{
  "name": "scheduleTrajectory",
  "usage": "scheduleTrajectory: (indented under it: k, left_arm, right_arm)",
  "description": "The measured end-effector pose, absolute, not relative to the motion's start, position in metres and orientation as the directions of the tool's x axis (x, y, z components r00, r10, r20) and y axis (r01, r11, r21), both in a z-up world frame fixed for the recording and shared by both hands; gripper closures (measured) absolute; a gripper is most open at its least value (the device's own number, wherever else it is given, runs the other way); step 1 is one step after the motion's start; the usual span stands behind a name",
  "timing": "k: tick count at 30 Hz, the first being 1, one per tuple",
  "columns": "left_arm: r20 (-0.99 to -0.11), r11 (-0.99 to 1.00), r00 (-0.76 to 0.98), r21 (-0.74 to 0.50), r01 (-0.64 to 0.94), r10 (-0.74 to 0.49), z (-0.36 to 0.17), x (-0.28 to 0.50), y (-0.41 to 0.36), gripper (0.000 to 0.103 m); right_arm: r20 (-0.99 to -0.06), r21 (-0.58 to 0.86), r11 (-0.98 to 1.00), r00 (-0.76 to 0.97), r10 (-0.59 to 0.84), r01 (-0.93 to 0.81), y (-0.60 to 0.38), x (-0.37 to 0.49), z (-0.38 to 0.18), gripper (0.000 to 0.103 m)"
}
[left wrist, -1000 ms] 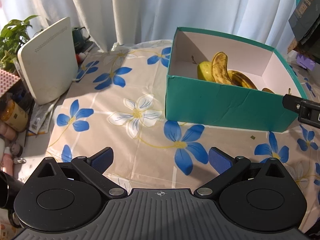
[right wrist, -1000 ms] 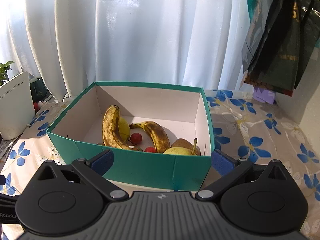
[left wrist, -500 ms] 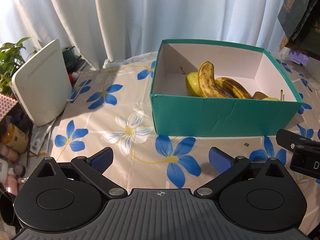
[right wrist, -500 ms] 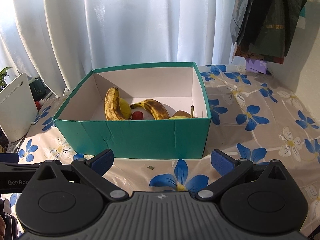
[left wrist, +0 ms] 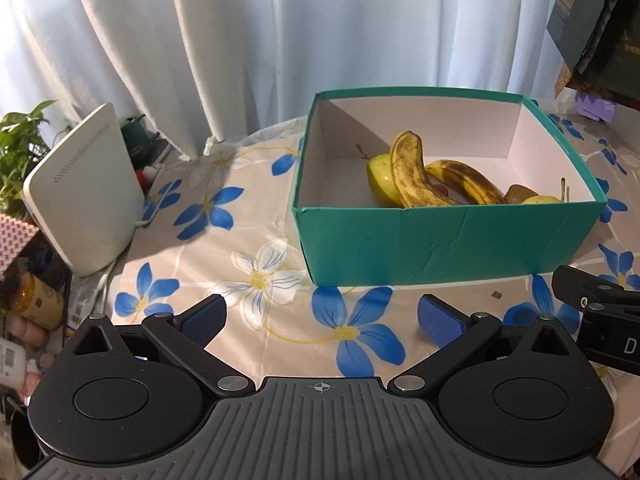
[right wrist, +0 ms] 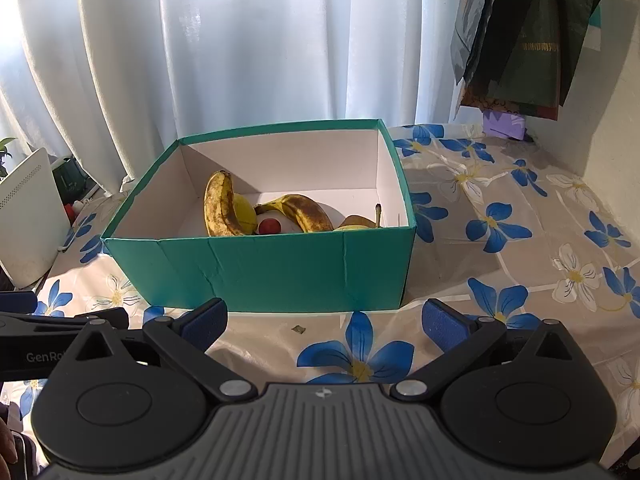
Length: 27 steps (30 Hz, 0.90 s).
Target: Organize fruits
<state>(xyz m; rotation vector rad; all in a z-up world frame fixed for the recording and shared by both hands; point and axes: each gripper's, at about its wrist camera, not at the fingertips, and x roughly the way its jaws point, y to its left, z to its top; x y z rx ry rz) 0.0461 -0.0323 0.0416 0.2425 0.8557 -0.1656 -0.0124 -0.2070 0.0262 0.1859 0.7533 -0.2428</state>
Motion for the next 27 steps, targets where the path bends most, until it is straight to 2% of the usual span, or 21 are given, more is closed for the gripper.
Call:
scheduleTrajectory:
  k: [13, 27]
  left_arm:
    - [-0.737, 0.963, 0.671, 0.115, 0.246, -0.083, 0.039, 0.059, -0.037, 0.000]
    - [-0.758, 0.966, 0.647, 0.091, 0.242, -0.090, 0.030, 0.076, -0.043, 0.000]
  right_arm:
    - [-0.700, 0.069, 0.958, 0.697, -0.154, 0.280, -0.207, 0.001, 0.024, 0.000]
    - [-0.703, 0.055, 0.953, 0.690, -0.174, 0.296, -0.212, 0.017, 0.022, 0.000]
